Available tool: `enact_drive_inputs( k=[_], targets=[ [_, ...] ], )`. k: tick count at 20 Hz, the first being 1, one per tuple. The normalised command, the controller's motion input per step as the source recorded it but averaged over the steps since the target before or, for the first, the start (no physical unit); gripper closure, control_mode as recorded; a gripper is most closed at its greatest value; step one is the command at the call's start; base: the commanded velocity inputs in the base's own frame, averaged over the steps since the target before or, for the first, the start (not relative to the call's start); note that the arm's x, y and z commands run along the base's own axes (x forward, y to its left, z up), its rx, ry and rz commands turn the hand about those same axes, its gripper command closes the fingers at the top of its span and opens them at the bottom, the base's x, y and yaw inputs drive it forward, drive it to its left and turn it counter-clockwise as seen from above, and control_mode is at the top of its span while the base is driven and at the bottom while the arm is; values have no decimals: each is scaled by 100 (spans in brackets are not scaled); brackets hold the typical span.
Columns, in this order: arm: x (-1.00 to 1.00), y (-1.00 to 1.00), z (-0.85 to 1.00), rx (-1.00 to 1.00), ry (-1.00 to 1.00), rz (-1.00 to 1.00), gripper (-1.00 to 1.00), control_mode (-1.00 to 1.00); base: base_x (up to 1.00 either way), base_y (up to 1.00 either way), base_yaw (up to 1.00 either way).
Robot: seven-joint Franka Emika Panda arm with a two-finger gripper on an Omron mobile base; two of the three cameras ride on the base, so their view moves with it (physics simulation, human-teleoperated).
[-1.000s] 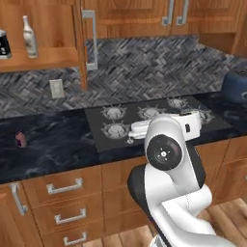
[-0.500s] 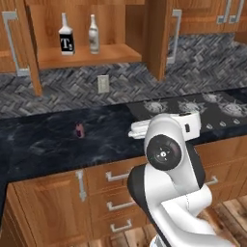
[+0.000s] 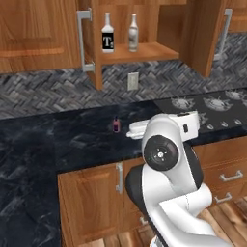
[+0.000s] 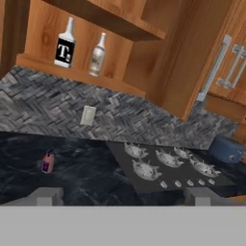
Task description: Sort all alcoholic drinks to one cabinet, and non-alcoholic drinks to the other.
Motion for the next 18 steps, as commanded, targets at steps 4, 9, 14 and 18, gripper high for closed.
enact_drive_inputs(
  k=[4, 9, 14, 18],
  targets=[
    [0, 0, 0, 0, 0, 0, -100, 100, 40, 3, 0],
    [0, 0, 0, 0, 0, 0, -100, 100, 26, -14, 0],
    [0, 0, 0, 0, 0, 0, -100, 100, 26, -45, 3],
    [0, 0, 0, 0, 0, 0, -100, 100, 21, -71, 6]
  ],
)
